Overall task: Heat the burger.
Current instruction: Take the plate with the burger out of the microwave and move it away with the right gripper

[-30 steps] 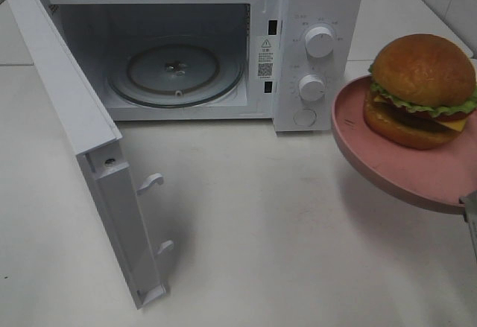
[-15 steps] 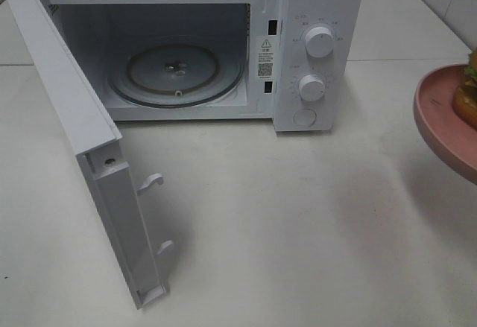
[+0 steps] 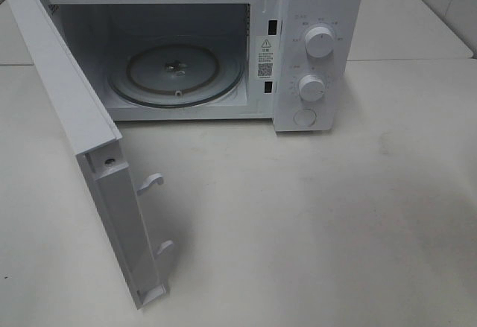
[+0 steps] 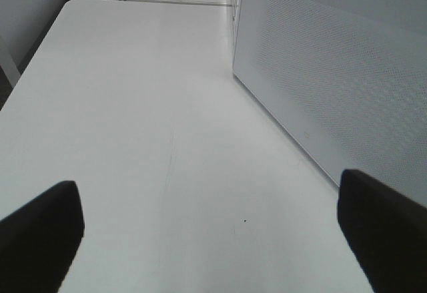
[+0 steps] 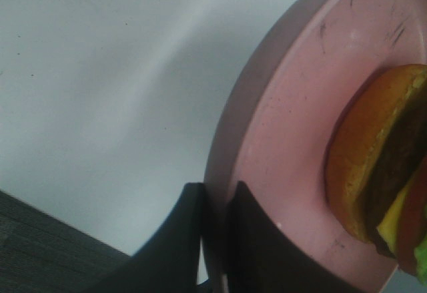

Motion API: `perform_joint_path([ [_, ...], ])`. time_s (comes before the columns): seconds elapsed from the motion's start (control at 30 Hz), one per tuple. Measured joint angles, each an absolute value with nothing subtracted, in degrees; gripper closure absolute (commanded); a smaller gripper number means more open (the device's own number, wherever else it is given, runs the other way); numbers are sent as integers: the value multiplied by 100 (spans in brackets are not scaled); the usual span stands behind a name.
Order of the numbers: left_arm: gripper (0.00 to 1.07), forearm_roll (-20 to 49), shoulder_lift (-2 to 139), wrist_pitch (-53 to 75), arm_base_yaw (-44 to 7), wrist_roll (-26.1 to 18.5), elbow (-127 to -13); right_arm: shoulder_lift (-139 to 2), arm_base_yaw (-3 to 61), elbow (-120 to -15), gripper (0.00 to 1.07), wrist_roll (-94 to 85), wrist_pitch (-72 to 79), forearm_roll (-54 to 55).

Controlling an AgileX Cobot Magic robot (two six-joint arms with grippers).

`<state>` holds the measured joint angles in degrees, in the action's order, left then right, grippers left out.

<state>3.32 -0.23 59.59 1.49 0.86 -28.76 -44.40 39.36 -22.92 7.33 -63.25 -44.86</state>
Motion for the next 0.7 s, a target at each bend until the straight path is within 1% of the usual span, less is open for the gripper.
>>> perform_joint_path([
  [0.47,9,332,-23,5959,149,86,-2876,-4589,3936,-2292,107,1942,-6893,-4475],
  [0.63,9,332,-23,5959,149,86,-2876,-5145,3936,-2292,107,2504,-6858,-4475],
  [0.7,9,332,-23,5959,149,86,-2876,-5689,3936,-2298,107,3174,-6732,-4481],
])
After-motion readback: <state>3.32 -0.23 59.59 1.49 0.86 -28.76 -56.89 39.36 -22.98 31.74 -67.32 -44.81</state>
